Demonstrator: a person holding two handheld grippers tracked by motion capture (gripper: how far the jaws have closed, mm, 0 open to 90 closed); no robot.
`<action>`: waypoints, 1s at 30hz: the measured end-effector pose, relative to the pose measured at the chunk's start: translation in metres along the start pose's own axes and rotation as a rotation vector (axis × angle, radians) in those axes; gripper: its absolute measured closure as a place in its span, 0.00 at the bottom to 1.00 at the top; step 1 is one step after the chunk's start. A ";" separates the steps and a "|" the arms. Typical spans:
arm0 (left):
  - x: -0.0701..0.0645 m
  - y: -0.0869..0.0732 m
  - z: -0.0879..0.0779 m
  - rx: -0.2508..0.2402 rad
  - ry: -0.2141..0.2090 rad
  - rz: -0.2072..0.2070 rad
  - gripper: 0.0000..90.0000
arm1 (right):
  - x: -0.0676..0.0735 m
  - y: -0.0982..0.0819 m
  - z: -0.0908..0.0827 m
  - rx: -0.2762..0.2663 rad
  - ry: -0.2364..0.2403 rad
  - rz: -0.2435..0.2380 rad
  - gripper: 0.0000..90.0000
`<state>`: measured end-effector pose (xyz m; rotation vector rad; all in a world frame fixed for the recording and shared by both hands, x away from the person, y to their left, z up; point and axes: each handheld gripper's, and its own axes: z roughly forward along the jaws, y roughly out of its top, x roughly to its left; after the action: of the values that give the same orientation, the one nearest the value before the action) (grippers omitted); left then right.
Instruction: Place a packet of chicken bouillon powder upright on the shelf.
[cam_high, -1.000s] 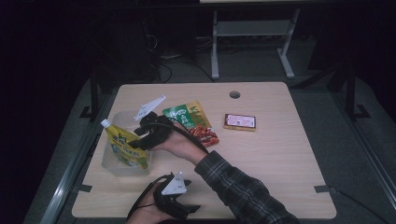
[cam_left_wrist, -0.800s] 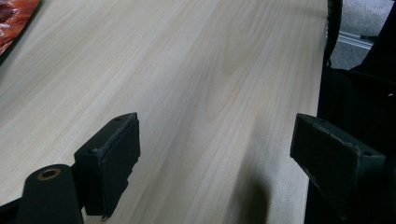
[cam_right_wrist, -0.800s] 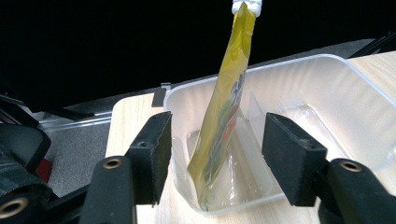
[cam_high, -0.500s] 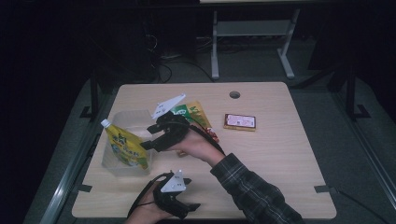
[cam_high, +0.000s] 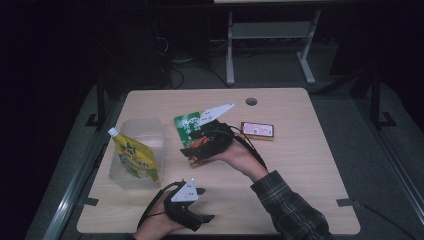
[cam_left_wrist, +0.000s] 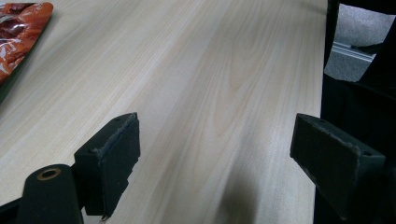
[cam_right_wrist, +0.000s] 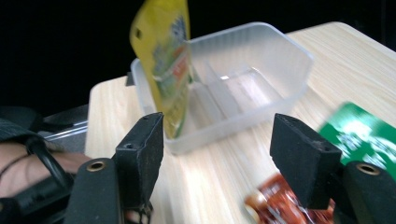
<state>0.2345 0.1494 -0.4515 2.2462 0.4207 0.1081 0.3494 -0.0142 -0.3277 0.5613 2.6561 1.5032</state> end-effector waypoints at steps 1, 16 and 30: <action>0.000 0.000 0.000 -0.007 -0.003 -0.008 0.17 | -0.002 -0.004 -0.003 -0.003 -0.008 0.008 0.37; 0.012 -0.002 -0.006 -0.005 0.022 -0.023 0.17 | -0.022 -0.076 -0.046 -0.017 -0.151 0.088 0.36; 0.015 -0.004 -0.009 -0.005 0.017 -0.035 0.18 | -0.054 -0.124 -0.063 0.030 -0.338 0.196 0.39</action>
<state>0.2458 0.1638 -0.4494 2.2328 0.4688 0.1103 0.3511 -0.1409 -0.4055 1.0044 2.4233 1.2736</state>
